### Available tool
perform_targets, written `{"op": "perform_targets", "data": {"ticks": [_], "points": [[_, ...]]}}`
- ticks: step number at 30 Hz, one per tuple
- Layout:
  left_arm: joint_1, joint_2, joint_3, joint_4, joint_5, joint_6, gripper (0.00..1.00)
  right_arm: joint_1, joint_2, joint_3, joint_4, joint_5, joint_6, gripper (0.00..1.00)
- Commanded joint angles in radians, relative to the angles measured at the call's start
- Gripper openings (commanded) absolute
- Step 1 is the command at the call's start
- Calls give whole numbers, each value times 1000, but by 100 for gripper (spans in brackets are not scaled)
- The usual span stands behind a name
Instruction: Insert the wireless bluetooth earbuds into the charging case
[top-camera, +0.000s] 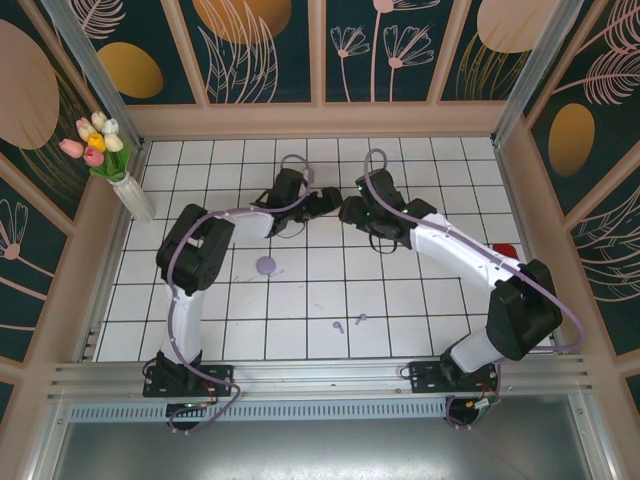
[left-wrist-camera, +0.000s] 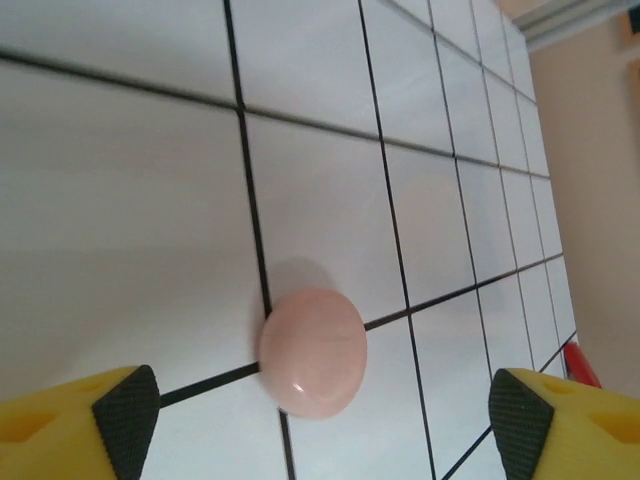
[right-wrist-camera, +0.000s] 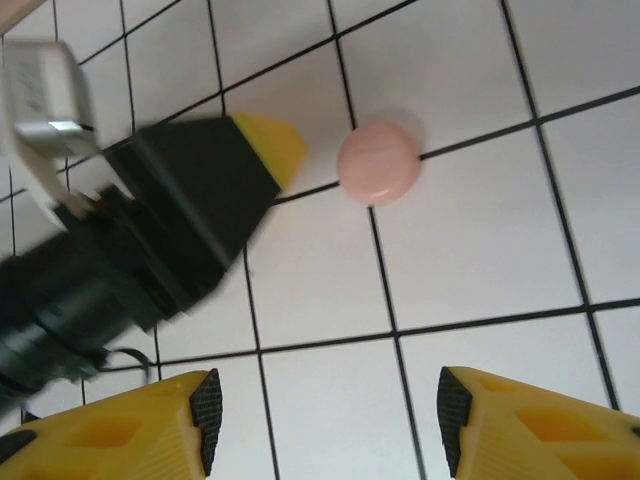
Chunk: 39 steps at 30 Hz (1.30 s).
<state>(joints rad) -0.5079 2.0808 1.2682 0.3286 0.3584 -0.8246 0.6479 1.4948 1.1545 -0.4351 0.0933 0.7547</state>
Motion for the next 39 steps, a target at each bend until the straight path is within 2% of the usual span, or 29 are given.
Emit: {"op": "perform_targets", "data": {"ticks": [1,2,5,9,17,20,26,39], "points": [[57,-149,-40,-8,-47,41,89,59,-2,27,-37,51,50,61],[74,-179,-52,-21,-65,51,99,76,13,29,-36,52,62,61],[131,-274,-77,-74,-147,100,99,139,93,63,-43,56,94,62],[217,-391,-112,-127,-266,138,99,220,255,188,-101,69,102,62],[378,-588,-223,-97,-509,136,99,330,598,531,-230,47,-29,66],[422,-621,-235,-97,-516,102,99,358,712,671,-300,45,-79,66],[450,-662,-270,-66,-530,97,99,389,864,872,-416,65,-133,68],[460,-698,-331,-11,-531,126,99,428,933,914,-461,51,-168,68]]}}
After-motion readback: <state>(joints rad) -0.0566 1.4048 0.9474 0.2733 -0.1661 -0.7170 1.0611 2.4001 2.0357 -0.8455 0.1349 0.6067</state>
